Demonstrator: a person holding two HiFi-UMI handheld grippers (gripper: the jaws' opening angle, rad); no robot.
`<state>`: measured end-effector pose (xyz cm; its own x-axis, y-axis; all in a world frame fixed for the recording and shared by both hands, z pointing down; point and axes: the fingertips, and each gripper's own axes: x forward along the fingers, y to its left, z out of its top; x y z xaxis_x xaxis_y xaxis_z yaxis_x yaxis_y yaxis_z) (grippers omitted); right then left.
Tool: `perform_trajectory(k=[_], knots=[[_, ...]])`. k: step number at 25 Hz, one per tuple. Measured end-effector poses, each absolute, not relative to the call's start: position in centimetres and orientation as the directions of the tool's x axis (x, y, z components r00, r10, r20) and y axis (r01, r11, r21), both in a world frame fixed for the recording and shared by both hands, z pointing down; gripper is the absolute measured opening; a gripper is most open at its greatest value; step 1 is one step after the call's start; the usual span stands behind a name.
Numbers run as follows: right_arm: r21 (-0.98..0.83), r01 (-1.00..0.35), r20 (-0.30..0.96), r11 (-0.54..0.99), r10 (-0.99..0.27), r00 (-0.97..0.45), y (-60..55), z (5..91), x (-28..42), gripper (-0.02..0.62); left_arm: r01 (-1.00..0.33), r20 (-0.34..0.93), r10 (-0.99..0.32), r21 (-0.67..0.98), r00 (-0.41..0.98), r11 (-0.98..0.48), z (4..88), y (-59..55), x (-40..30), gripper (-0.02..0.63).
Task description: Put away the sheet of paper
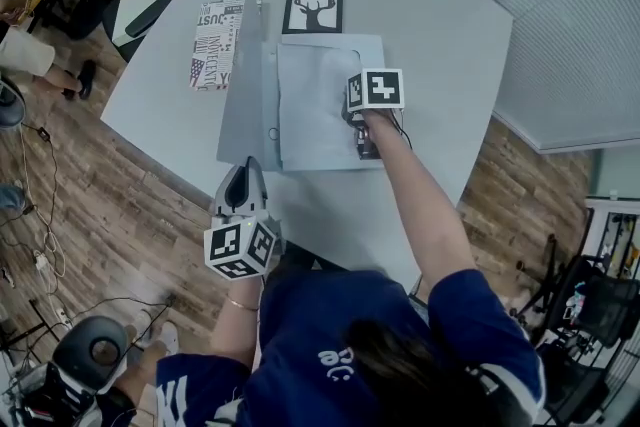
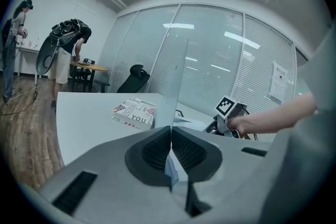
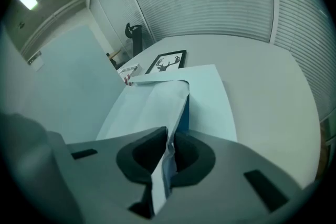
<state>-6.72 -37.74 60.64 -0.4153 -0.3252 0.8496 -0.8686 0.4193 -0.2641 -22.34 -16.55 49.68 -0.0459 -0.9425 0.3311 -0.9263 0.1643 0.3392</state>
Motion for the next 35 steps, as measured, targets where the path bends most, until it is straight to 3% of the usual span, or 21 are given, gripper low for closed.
perform_trajectory(k=[4, 11, 15, 18, 19, 23, 26, 29, 35], knots=[[-0.352, -0.817, 0.829, 0.457, -0.253, -0.499, -37.2, 60.1, -7.3, 0.155, -0.929, 0.333, -0.942, 0.331, -0.049, 0.165, 49.7, -16.6, -22.3, 0.009], [-0.384, -0.763, 0.818, 0.520, -0.192, -0.542, -36.3, 58.3, -6.4, 0.336, -0.924, 0.333, -0.941, 0.337, -0.060, 0.178, 49.7, -16.7, -22.3, 0.009], [-0.325, -0.736, 0.811, 0.594, -0.225, -0.540, -36.4, 56.7, -5.1, 0.316, -0.926, 0.334, -0.940, 0.330, -0.066, 0.182, 49.6, -16.8, -22.6, 0.009], [-0.290, -0.595, 0.813, 0.750, -0.135, -0.567, -34.0, 55.4, -5.8, 0.058, -0.922, 0.334, -0.940, 0.339, -0.068, 0.187, 49.6, -16.7, -22.7, 0.009], [-0.293, -0.517, 0.824, 0.804, -0.062, -0.564, -32.4, 55.2, -6.3, 0.015, -0.922, 0.334, -0.940, 0.340, -0.068, 0.188, 49.6, -16.6, -22.7, 0.009], [-0.425, -0.234, 0.826, 0.874, 0.270, -0.494, -25.3, 54.8, -7.6, 0.008, -0.927, 0.333, -0.941, 0.329, -0.065, 0.181, 49.5, -16.7, -22.5, 0.009], [-0.499, -0.134, 0.814, 0.856, 0.409, -0.413, -21.9, 55.3, -7.7, 0.008, -0.927, 0.333, -0.941, 0.329, -0.063, 0.179, 49.5, -16.8, -22.4, 0.011], [-0.494, -0.126, 0.828, 0.860, 0.422, -0.369, -20.9, 56.8, -7.8, 0.008, -0.928, 0.336, -0.940, 0.326, -0.063, 0.179, 49.5, -16.7, -22.3, 0.011], [-0.497, -0.238, 0.829, 0.834, 0.377, -0.413, -22.1, 59.1, -8.0, 0.008, -0.926, 0.337, -0.939, 0.329, -0.066, 0.183, 49.7, -16.6, -22.5, 0.011]])
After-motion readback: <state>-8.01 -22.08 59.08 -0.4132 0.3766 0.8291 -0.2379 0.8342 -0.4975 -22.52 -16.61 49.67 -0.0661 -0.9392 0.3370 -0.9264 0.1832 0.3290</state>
